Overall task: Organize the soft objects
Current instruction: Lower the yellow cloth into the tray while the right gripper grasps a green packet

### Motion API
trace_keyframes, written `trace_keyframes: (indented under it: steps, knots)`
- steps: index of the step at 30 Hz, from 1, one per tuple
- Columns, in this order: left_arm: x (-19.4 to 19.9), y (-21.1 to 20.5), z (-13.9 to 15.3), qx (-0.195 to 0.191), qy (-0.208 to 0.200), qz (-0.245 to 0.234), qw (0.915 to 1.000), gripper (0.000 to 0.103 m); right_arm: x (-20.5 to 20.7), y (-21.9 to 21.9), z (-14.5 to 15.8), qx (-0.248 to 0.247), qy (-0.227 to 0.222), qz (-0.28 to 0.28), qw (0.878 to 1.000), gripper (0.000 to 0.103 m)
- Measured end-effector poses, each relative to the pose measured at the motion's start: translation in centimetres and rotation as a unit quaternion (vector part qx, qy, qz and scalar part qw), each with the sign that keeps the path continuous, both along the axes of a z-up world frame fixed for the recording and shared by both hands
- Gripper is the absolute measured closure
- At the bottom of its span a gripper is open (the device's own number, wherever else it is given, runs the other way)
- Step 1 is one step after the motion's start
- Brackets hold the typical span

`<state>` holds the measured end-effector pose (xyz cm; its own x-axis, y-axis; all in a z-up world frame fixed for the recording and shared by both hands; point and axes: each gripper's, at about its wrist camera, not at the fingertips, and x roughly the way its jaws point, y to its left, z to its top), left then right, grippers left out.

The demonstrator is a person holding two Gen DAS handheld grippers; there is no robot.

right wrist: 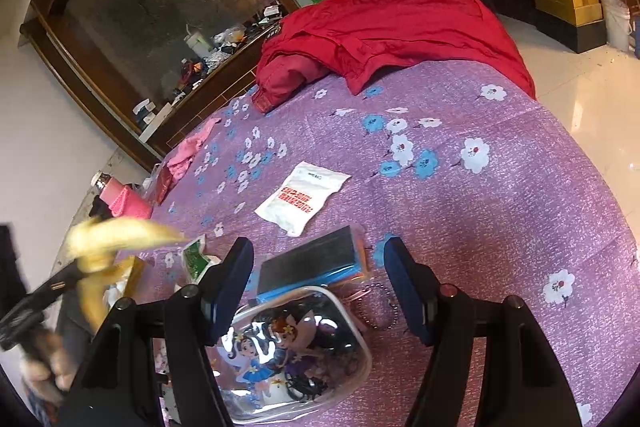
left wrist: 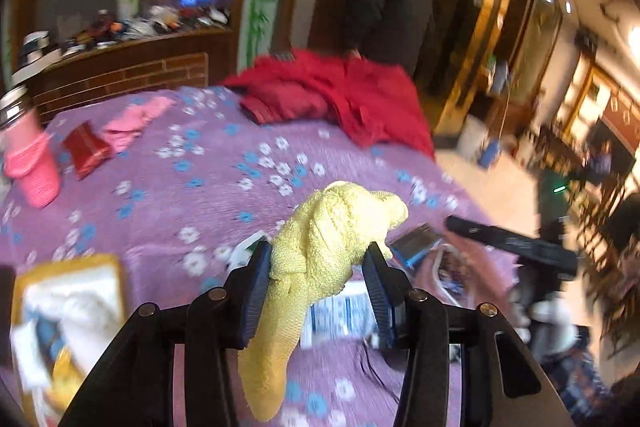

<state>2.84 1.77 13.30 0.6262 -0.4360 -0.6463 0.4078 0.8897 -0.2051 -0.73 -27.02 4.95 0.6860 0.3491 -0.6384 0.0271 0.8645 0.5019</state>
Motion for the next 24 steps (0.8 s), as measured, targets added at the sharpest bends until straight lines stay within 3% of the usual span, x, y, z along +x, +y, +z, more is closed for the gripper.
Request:
trace_keyframes:
  steps: [8,11,14,17,21,24]
  knots:
    - [-9.8,7.9,1.4,-0.077,-0.036,0.078,0.9934,0.054,-0.2,1.2,0.6,-0.028,0.003,0.004,1.0,0.036]
    - [-12.1,10.8,1.2,-0.094,-0.034,0.107,0.9893,0.054,-0.5,3.7,2.9,-0.02,-0.006,0.046,0.999,0.036]
    - [-13.4,13.6,0.5,-0.085,-0.036,0.145,0.9851,0.054,0.8,8.1,5.1,-0.015,0.021,0.116,0.993,0.036]
    - [-14.2,16.0,-0.3,-0.097,-0.033,0.171,0.9799,0.054,3.8,13.8,5.6,-0.029,0.084,0.196,0.976,0.034]
    - [-14.6,18.4,-1.8,-0.099,-0.018,0.202,0.9741,0.054,8.1,21.7,3.7,-0.172,0.169,0.243,0.939,0.034]
    - [-14.4,19.8,-3.1,-0.1,0.01,0.226,0.9689,0.054,10.7,24.7,1.4,-0.218,0.213,0.255,0.918,0.034]
